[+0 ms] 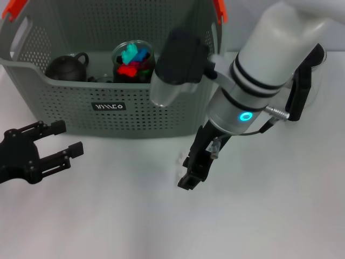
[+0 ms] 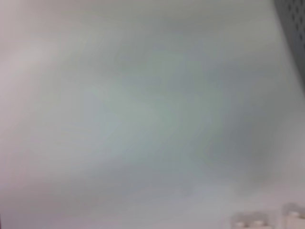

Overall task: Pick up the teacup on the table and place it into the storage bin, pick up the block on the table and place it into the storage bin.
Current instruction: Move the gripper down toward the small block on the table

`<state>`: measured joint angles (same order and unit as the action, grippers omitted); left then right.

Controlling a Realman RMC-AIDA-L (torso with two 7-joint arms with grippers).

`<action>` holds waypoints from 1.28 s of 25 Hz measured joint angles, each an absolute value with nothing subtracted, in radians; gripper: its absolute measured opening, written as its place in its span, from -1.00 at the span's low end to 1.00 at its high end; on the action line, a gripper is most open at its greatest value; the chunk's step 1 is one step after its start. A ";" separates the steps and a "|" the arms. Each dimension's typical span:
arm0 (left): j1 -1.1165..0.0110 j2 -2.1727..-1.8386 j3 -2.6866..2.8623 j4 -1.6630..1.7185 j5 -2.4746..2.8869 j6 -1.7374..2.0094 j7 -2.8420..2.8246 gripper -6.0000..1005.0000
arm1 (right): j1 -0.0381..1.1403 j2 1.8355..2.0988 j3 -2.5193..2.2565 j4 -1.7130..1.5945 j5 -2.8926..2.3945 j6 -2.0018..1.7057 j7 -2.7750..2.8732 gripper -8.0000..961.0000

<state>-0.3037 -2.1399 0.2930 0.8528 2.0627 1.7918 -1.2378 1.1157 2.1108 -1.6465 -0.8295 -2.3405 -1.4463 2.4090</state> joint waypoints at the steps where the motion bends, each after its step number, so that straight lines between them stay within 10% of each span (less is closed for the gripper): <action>1: -0.304 -2.140 0.293 0.853 2.063 1.792 -1.238 0.38 | 1.121 2.111 -1.656 -0.806 -2.332 -1.430 2.404 0.00; 32: -0.297 -2.146 0.293 0.853 2.067 1.770 -1.238 0.38 | 1.099 2.117 -1.841 -0.635 -2.224 -1.116 2.295 0.37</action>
